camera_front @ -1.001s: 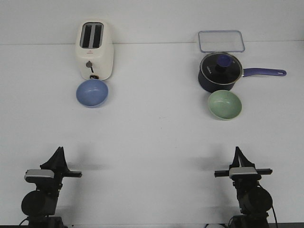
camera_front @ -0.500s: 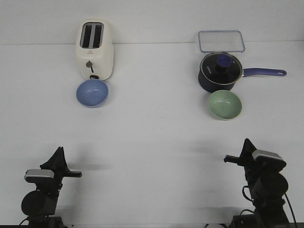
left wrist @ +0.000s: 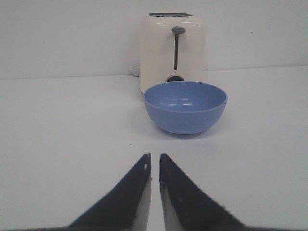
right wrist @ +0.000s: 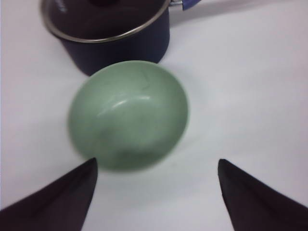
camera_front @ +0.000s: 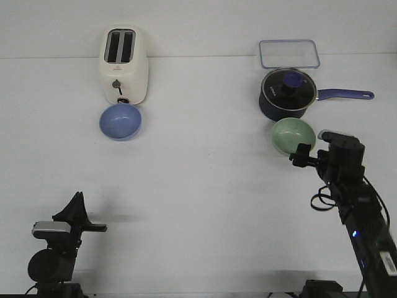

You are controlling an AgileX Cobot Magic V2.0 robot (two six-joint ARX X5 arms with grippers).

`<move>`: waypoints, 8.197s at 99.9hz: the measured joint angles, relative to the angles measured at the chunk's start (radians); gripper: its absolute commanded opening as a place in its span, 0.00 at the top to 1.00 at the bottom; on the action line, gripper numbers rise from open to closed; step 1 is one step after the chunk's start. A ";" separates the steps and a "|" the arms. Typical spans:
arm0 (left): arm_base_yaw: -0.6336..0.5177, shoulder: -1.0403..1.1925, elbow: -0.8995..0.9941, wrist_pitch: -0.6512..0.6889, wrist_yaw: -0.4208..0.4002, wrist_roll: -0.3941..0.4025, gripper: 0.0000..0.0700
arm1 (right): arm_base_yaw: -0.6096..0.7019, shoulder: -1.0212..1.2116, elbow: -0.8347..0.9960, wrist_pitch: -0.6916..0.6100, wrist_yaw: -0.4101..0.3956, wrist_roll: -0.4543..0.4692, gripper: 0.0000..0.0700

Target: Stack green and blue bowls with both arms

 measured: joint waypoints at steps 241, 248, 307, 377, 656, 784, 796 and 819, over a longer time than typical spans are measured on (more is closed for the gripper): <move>0.000 0.000 0.000 0.001 0.000 -0.455 0.98 | 0.674 0.206 -0.076 -0.019 -0.127 0.074 1.00; 0.000 0.000 0.001 0.001 0.000 -0.517 0.98 | 0.677 0.220 -0.076 -0.010 -0.128 0.074 0.89; 0.000 0.359 0.363 -0.094 -0.054 -0.546 0.98 | 0.515 -0.124 -0.076 -0.008 -0.127 0.005 0.60; 0.027 1.615 1.164 -0.235 0.104 -0.361 0.12 | 0.449 -0.214 -0.076 -0.077 -0.129 -0.055 0.60; -0.280 0.816 0.904 -0.388 -0.192 -0.074 0.98 | 0.260 -0.686 -0.429 0.284 -0.087 -0.073 1.00; -0.100 0.174 0.266 -0.015 -0.124 -0.036 0.98 | 0.260 -0.918 -0.568 0.387 0.086 -0.073 1.00; -0.052 0.127 0.145 -0.016 -0.078 -0.036 0.98 | 0.260 -0.918 -0.568 0.387 0.086 -0.073 1.00; 0.014 0.028 0.026 -0.003 -0.078 -0.036 0.98 | 0.260 -0.918 -0.568 0.388 0.086 -0.073 1.00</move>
